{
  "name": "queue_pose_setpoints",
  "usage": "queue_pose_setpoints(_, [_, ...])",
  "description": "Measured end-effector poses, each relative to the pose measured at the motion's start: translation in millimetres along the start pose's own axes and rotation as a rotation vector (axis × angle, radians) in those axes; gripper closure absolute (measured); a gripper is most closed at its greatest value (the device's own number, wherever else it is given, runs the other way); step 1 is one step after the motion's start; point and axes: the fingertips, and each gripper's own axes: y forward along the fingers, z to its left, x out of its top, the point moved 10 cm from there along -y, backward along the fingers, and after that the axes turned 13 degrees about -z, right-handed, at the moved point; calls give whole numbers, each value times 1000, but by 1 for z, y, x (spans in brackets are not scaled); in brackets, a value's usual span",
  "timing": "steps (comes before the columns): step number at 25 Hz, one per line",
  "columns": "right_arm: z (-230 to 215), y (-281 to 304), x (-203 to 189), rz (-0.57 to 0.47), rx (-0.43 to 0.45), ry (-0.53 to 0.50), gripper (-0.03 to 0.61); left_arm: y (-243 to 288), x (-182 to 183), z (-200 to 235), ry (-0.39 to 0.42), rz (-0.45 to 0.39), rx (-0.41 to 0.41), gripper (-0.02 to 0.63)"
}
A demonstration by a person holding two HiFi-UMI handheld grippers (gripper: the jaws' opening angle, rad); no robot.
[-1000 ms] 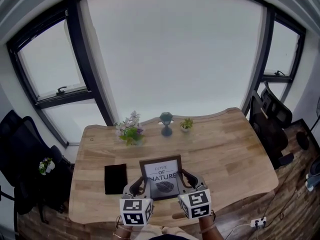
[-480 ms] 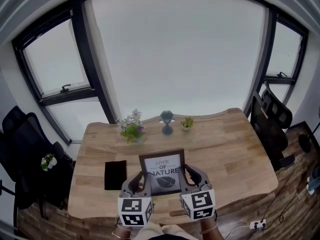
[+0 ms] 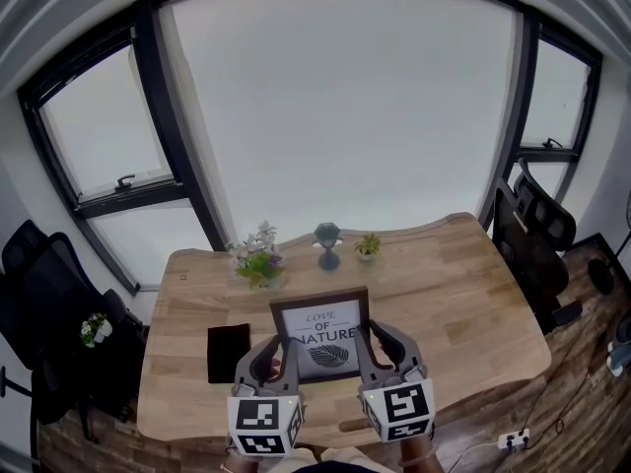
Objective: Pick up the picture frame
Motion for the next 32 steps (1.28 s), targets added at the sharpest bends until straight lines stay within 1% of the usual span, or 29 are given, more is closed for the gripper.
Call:
queue_pose_setpoints(3, [4,5,5,-14,-14,-8,506,3,5,7,17,-23,-15,543])
queue_pose_setpoints(11, [17,20,20,-34,-51,-28,506,10,18,28,26,-53,-49,543])
queue_pose_setpoints(17, [26,29,34,-43,-70,-62,506,15,26,42,10,-72,-72,543])
queue_pose_setpoints(22, [31,32,40,-62,-79,-68,506,15,33,49,10,-88,-87,543])
queue_pose_setpoints(26, [36,33,42,-51,-85,-77,506,13,38,56,9,-96,-96,543])
queue_pose_setpoints(32, [46,34,44,-67,-93,-79,506,9,39,65,6,-104,-107,543])
